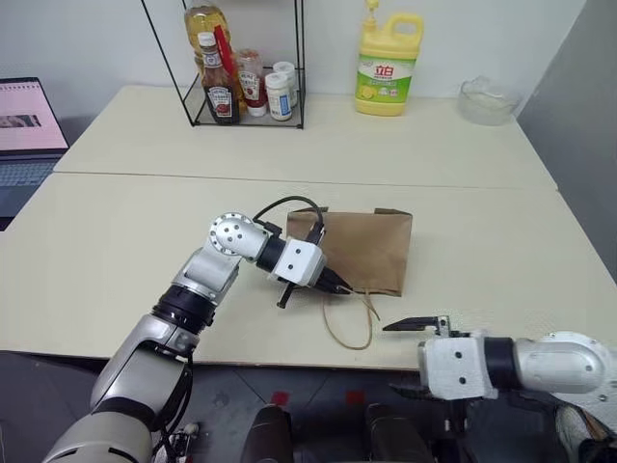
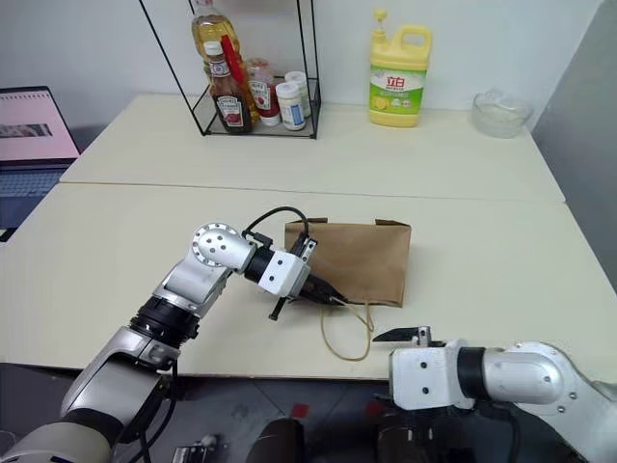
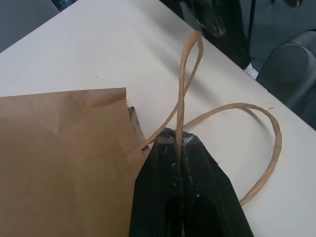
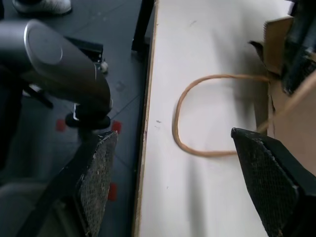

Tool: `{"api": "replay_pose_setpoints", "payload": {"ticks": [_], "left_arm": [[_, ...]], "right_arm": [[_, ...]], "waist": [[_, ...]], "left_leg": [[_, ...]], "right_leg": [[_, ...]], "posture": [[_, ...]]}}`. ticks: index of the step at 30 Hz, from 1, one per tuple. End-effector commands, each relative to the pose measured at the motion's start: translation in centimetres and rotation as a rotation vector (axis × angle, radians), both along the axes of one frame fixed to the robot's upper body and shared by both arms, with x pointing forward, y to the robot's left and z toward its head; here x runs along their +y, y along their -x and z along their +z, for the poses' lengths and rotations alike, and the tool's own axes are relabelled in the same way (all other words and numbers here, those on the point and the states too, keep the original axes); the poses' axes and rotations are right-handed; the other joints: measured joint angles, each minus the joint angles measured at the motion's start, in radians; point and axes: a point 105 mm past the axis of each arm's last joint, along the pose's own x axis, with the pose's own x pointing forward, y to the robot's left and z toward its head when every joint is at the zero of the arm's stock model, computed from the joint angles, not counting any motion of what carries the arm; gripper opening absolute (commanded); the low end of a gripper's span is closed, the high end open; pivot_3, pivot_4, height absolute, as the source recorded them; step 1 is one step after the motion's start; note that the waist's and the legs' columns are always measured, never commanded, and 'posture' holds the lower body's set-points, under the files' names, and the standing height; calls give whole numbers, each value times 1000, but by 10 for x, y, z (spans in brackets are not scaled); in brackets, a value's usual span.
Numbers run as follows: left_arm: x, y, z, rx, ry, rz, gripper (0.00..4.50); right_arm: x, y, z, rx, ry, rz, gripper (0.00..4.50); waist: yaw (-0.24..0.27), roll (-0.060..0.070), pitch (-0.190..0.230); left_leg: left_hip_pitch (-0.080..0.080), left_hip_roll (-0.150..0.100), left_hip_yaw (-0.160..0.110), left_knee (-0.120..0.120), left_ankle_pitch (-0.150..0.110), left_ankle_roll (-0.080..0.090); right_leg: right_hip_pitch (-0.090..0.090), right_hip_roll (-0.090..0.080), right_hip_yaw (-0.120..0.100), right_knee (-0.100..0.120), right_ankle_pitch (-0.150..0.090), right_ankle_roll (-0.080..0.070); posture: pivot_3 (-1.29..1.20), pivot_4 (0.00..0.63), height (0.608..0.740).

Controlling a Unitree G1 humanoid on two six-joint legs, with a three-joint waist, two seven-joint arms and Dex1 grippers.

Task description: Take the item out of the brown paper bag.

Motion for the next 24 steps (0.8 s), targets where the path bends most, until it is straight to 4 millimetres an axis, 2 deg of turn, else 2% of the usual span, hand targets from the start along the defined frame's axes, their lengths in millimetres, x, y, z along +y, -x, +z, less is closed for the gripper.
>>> {"api": "replay_pose_setpoints", "payload": {"ticks": [1,11,19,24], "left_arm": [[0,-1,11,-32,34,9,15],[1,-5,15,-25,58,41,15],[2,-7,17,-29,62,55,15],[4,-8,18,-33,62,61,15]], "right_arm": [[7,-1,-6,-74,36,97,3886],[25,-28,-18,-198,70,135,3886],[32,-34,-32,-227,116,170,3886],[27,-26,-32,-237,111,173,3886]], "waist": [[0,0,0],[0,0,0],[0,0,0],[1,0,0]], "left_leg": [[0,0,0,0,0,0],[0,0,0,0,0,0],[1,0,0,0,0,0],[1,0,0,0,0,0]], "right_leg": [[0,0,0,0,0,0],[0,0,0,0,0,0],[0,0,0,1,0,0],[0,0,0,1,0,0]], "posture": [[0,150,740],[0,150,740],[0,150,740],[0,150,740]]}}
